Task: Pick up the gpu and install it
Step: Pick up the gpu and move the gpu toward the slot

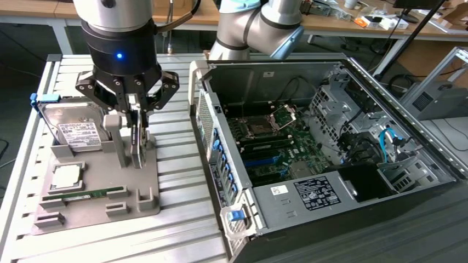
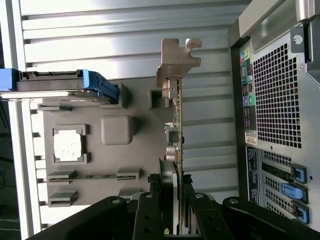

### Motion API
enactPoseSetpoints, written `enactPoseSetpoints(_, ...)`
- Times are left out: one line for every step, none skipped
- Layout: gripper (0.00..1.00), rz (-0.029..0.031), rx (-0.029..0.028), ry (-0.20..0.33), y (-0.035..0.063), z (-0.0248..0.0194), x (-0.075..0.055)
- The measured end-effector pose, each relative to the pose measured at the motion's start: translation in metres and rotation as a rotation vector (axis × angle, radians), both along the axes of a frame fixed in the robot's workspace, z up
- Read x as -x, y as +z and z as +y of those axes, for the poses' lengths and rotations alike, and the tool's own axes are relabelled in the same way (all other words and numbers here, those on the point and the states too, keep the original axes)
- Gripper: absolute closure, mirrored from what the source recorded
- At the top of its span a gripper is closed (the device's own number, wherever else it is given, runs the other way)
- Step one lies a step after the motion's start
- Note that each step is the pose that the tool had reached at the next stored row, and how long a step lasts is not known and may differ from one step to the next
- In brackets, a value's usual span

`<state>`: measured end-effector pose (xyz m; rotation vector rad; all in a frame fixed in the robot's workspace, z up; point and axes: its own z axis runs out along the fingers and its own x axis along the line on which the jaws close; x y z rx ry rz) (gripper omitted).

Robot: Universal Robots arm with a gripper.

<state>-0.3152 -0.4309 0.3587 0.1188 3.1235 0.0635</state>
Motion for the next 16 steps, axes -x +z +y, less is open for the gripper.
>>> enactPoseSetpoints(0.73, 0.0, 0.0, 0.0, 0.0003, 0.0, 0.0)
enactPoseSetpoints(0.73, 0.0, 0.0, 0.0, 0.0007, 0.0, 0.0)
enactPoseSetpoints(0.73, 0.0001, 0.0001, 0.0, 0.0012, 0.0, 0.0)
enactPoseSetpoints(0.73, 0.0, 0.0, 0.0, 0.0016, 0.0, 0.0)
enactPoseSetpoints(0.73, 0.0, 0.0, 0.0, 0.002, 0.0, 0.0)
enactPoseSetpoints(0.73, 0.0, 0.0, 0.0, 0.0025, 0.0, 0.0)
enactPoseSetpoints(0.73, 0.0, 0.0, 0.0, 0.0029, 0.0, 0.0)
enactPoseSetpoints(0.73, -0.0001, 0.0, 0.0, 0.0034, 0.0, 0.0)
enactPoseSetpoints(0.73, 0.0, 0.0, 0.0, 0.0038, 0.0, 0.0)
enactPoseSetpoints(0.73, 0.0001, 0.0001, 0.0, 0.0042, 0.0, 0.0)
enactPoseSetpoints(0.73, 0.0001, 0.0, 0.0, 0.0047, 0.0, 0.0)
enactPoseSetpoints(0.73, 0.0, 0.0, 0.0, 0.005, 0.0, 0.0)
enactPoseSetpoints(0.73, 0.0, -0.0001, 0.0, 0.0053, 0.0, 0.0)
enactPoseSetpoints(0.73, 0.0, 0.0, 0.0, 0.0058, 0.0, 0.0)
enactPoseSetpoints(0.73, 0.0, 0.0, 0.0, 0.0065, 0.0, 0.0)
enactPoseSetpoints(0.73, 0.0, 0.0, 0.0, 0.0067, 0.0, 0.0)
